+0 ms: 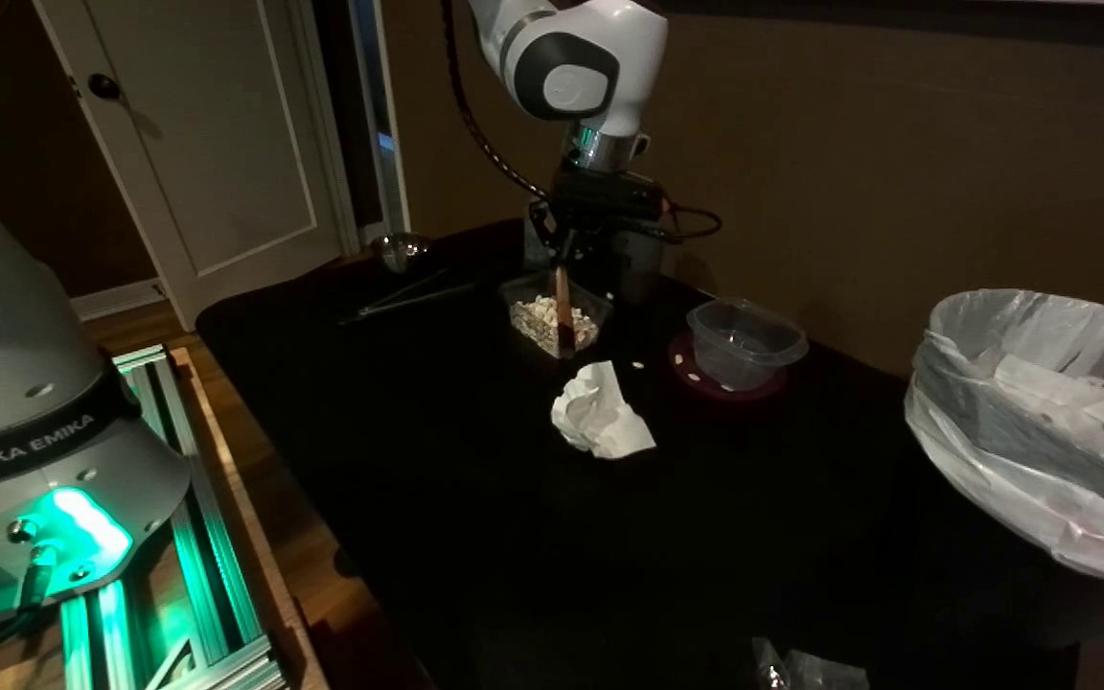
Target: Put the wooden spoon inside the container
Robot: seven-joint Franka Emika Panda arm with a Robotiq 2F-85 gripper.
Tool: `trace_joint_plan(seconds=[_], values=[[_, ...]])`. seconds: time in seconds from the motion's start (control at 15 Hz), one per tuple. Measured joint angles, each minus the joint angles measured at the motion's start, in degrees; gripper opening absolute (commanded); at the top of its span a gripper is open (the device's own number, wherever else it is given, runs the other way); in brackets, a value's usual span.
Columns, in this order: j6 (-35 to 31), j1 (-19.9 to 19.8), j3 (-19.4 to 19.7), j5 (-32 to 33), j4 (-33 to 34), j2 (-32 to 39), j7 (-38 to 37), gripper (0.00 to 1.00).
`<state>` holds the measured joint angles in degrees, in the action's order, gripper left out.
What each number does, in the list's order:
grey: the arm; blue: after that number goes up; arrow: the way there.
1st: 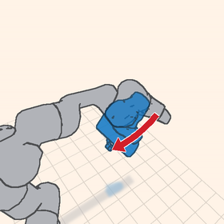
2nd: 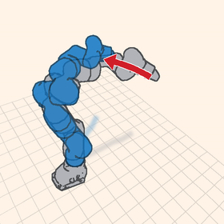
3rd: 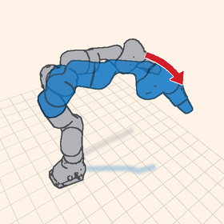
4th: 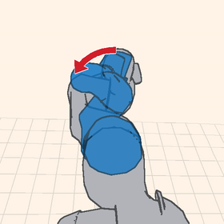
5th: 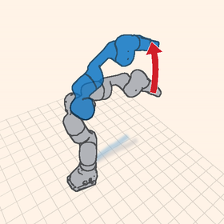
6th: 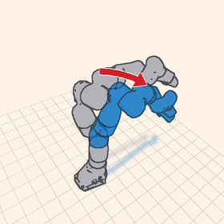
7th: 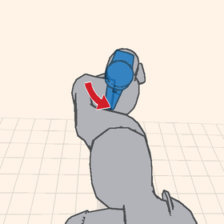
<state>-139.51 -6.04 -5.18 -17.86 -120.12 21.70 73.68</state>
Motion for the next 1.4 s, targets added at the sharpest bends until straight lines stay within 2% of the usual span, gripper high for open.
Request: trace_joint_plan(seconds=[0.07,0.13,0.33,0.6,0.73,1.13,1.4], values=[[-1.4,0.3,-0.5,0.6,-1.4,-0.8,0.3,0.18],[-1.4,0.4,-0.9,0.8,-2.3,-1.4,0.6,0.04],[-2.2,0.3,-1.1,0.9,-2.9,-2.0,1.0,0.04],[-14.8,0.3,-1.6,3.1,-4.8,-2.0,5.9,0.04],[-18.2,0.3,-1.5,7.7,-6.3,-1.9,7.5,0.04],[-18.9,0.4,0.1,23.1,-9.2,-1.9,9.4,0.04],[-20.0,1.6,1.5,29.1,-9.7,-2.0,7.7,0.04]])
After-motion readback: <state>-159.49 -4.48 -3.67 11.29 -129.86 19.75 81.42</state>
